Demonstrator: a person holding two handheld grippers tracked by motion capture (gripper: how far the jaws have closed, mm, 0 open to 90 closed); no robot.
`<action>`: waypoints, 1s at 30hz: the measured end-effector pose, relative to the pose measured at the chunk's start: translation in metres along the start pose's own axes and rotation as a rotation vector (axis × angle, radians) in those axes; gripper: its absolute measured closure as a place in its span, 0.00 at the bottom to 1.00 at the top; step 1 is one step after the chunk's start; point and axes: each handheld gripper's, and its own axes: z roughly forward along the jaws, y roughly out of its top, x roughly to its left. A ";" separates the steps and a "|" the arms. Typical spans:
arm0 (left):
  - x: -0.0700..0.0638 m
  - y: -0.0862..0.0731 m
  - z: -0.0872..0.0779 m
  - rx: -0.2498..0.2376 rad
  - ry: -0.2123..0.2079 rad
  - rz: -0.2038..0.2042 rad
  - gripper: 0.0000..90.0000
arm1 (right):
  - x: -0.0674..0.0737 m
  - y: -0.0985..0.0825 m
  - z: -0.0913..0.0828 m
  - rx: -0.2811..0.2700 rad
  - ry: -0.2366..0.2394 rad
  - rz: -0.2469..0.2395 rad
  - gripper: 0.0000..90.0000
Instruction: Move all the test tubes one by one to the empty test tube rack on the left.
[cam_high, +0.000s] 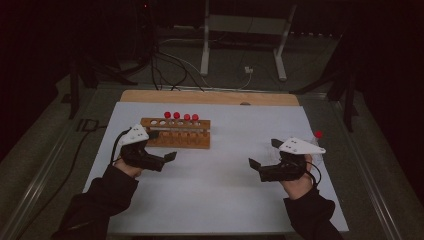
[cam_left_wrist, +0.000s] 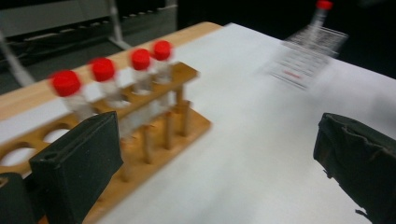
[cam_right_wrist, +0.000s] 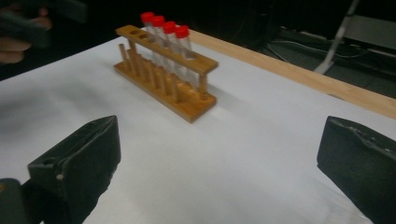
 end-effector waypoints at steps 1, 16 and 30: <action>-0.003 -0.002 0.000 0.002 -0.003 0.010 0.02 | -0.002 -0.001 -0.001 -0.001 -0.004 0.002 0.00; -0.032 -0.026 -0.001 0.015 -0.098 0.044 0.01 | -0.051 -0.018 -0.025 -0.010 -0.131 0.086 0.00; -0.036 -0.028 0.002 0.023 -0.128 0.045 0.01 | -0.101 -0.039 -0.050 -0.007 -0.330 0.151 0.00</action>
